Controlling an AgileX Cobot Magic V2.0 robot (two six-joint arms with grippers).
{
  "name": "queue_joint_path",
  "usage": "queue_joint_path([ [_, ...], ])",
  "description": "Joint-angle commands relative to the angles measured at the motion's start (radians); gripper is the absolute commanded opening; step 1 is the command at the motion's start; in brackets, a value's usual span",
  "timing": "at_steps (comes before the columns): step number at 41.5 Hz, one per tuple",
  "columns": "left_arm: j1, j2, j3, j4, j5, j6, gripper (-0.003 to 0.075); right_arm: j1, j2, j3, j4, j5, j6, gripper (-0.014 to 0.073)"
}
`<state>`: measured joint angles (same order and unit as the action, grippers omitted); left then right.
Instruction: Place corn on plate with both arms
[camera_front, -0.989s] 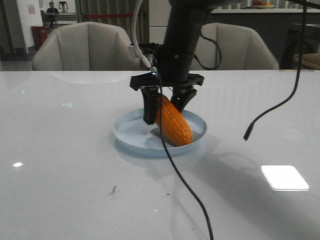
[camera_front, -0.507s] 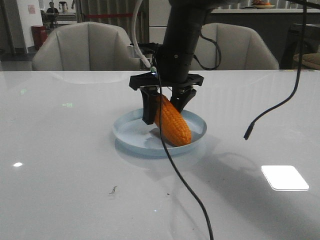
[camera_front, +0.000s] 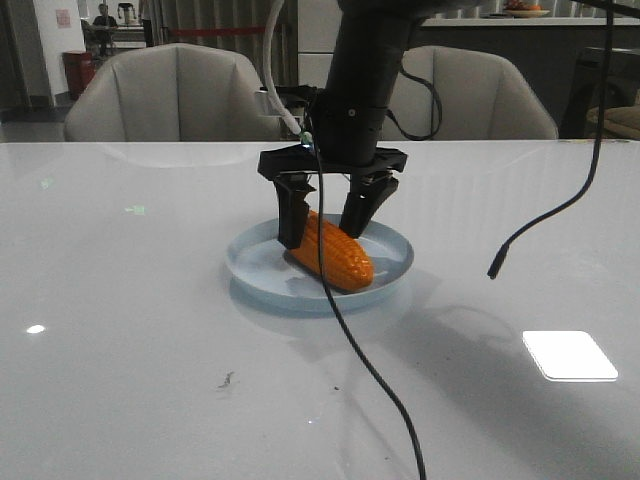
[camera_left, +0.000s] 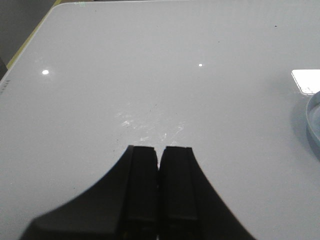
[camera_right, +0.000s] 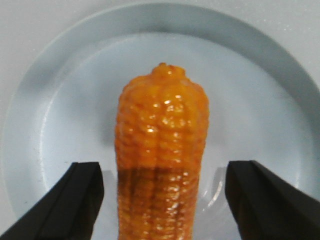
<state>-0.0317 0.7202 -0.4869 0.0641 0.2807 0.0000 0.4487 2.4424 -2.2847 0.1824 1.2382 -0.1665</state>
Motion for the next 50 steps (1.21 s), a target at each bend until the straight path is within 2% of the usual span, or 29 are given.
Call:
queue_joint_path([
  [1, 0.002, -0.006, -0.029, -0.007, -0.071, 0.0, 0.0088, -0.001, -0.075, -0.033, 0.026, 0.031, -0.004, 0.0625],
  [11, 0.002, -0.006, -0.029, -0.007, -0.071, 0.0, 0.0088, -0.002, -0.079, -0.063, 0.038, 0.069, 0.0, 0.0625],
  [25, 0.002, -0.006, -0.029, -0.007, -0.071, 0.0, 0.0088, -0.004, -0.147, -0.284, 0.004, 0.093, 0.0, 0.0625],
  [38, 0.002, -0.006, -0.029, -0.007, -0.071, 0.0, 0.0088, -0.016, -0.3, -0.306, -0.182, 0.094, 0.0, 0.0625],
  [50, 0.002, -0.006, -0.029, -0.007, -0.071, 0.0, 0.0088, -0.134, -0.501, -0.306, -0.182, 0.094, 0.004, 0.0625],
])
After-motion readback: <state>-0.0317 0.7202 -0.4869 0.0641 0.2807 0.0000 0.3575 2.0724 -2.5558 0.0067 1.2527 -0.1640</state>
